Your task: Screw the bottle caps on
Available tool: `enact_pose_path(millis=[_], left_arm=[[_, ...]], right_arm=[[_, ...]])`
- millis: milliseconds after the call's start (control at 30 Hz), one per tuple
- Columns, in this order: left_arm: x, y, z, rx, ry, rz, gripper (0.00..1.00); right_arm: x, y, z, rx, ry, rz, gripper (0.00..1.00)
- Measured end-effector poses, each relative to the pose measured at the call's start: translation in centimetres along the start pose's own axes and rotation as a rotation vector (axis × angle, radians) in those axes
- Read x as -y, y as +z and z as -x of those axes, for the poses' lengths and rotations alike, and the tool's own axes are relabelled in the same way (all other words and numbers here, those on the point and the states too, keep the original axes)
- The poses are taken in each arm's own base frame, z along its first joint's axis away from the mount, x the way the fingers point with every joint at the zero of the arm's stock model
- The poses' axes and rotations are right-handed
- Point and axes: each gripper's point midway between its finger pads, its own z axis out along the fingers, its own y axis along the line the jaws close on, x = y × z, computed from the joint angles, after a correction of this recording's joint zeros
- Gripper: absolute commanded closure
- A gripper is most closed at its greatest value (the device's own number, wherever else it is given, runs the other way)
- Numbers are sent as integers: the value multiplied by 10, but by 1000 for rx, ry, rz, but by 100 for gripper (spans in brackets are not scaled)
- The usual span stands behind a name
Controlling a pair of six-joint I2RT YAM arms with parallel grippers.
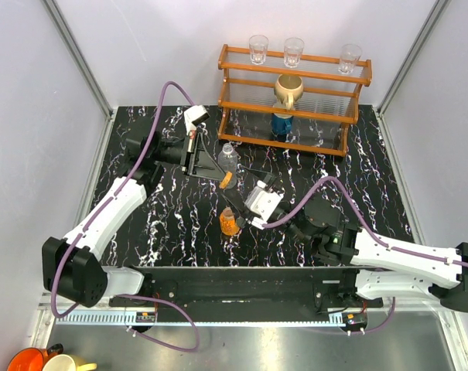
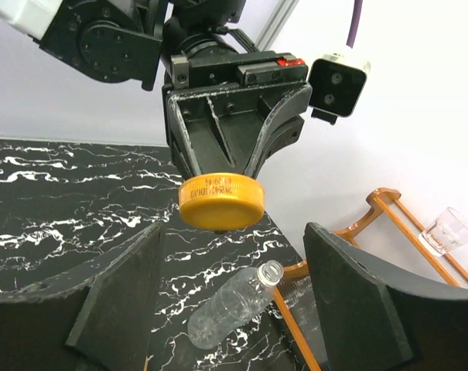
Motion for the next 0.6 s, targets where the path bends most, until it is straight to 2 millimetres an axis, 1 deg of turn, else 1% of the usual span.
enact_pose_path(millis=[133, 333, 467, 600], left_arm=[[0, 0, -1, 2, -5, 0, 100], [2, 0, -2, 2, 1, -1, 100], [6, -1, -4, 3, 17, -3, 100], [7, -1, -7, 3, 20, -4, 100]], right_arm=[[-2, 4, 7, 31, 13, -7, 28], [-9, 12, 5, 39, 17, -4, 29], [-9, 13, 7, 47, 27, -9, 38], [-9, 13, 10, 58, 41, -13, 44]])
